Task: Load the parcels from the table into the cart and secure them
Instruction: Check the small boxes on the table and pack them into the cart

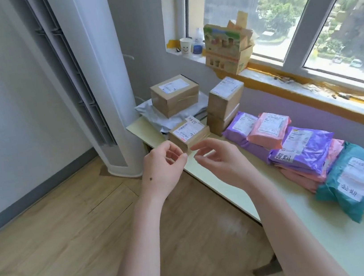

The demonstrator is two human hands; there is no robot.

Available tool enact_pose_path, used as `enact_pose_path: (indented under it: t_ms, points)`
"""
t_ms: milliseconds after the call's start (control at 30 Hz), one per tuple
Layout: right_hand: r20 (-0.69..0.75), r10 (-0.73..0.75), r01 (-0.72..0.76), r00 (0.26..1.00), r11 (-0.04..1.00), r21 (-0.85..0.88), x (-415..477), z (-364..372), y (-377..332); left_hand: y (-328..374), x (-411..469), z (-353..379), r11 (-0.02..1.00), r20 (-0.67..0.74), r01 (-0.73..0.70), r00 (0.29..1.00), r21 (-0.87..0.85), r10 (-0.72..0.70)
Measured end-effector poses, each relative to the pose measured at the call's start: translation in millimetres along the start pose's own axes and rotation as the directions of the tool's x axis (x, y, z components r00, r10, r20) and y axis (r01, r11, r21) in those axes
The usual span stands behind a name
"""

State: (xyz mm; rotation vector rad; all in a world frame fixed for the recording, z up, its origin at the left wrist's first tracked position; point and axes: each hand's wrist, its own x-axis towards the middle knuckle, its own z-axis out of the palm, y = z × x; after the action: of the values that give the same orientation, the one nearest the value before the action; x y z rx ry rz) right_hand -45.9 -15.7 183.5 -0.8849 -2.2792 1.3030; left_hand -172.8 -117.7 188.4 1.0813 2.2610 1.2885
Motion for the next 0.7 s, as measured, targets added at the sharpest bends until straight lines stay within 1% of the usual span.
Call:
enact_pose_path:
  t_ms: [133,267,500,700]
  points:
    - [0.011,0.021,-0.021,1.000,0.999,-0.024,36.4,19.3,-3.6,-18.9,35.1,-13.1,1.000,0.019,0.016,1.000,-0.008,-0.016]
    - [-0.008,0.060,-0.060,0.998,0.998,-0.020,77.4,40.5,-11.2,-37.5,81.8,-29.7,1.000,0.058,-0.003,0.998,-0.007,0.004]
    - [-0.076,0.126,-0.126,0.989,0.992,0.006,161.8,85.0,-26.1,-74.3,177.7,-72.8,0.998,0.130,-0.060,0.990,-0.012,0.061]
    - [-0.190,0.164,-0.165,0.968,0.986,0.013,224.9,114.7,-41.8,-99.7,247.8,-95.3,0.994,0.223,-0.113,0.968,-0.002,0.111]
